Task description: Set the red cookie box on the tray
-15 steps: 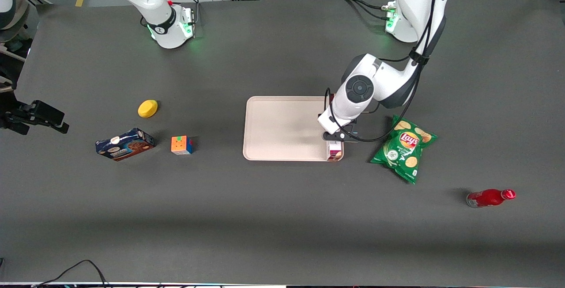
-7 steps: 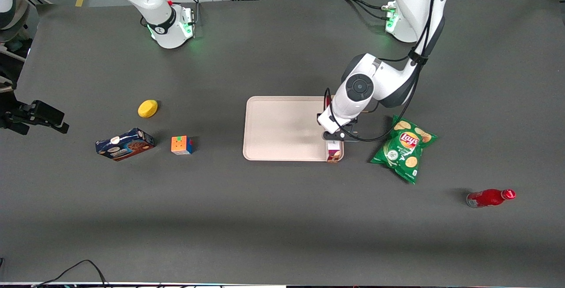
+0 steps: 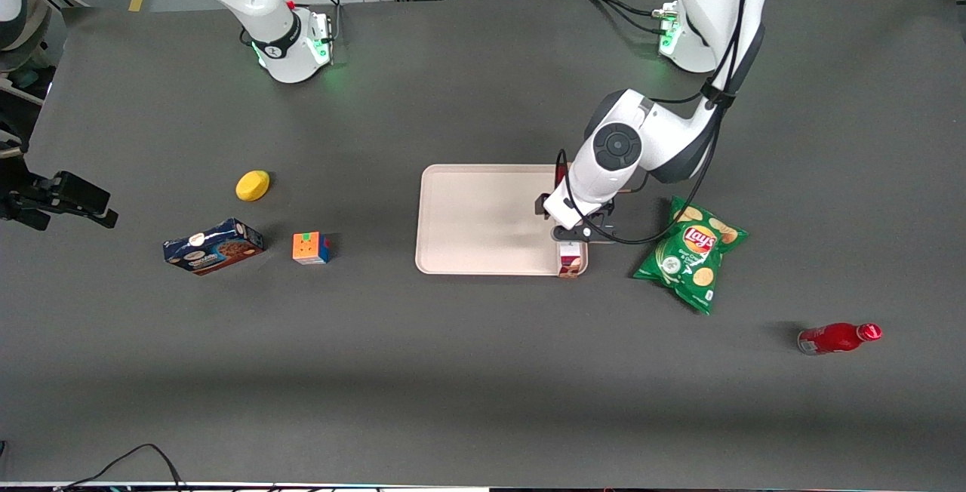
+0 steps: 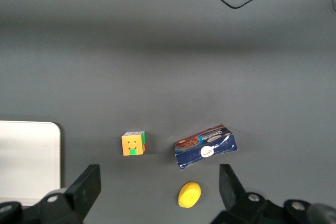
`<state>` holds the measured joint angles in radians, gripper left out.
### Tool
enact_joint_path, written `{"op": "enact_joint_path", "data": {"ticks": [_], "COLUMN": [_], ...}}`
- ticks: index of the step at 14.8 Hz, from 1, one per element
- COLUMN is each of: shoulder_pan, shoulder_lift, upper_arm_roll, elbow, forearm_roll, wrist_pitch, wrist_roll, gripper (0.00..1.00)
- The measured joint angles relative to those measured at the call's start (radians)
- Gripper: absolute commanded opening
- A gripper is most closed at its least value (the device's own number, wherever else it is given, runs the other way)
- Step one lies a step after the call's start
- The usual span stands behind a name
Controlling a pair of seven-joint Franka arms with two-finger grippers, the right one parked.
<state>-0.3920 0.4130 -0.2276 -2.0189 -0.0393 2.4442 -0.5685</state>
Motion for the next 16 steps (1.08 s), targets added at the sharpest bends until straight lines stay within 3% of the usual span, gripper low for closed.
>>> {"op": "enact_joint_path", "data": {"ticks": [4,11,16], "shoulder_pan": [0.035,0.141,0.186], "shoulder_lift": [-0.083,-0.283,-0.445], "upper_arm_roll": [0.057,0.294,0.385], "elbow": [0.050,0.133,0.174], "forearm_roll": [0.001,0.001,0.002], "wrist_pitch": [-0.101,-0.338,-0.489], "wrist_roll": [0.030,0.424,0.490], "gripper": [1.00,1.00,1.00]}}
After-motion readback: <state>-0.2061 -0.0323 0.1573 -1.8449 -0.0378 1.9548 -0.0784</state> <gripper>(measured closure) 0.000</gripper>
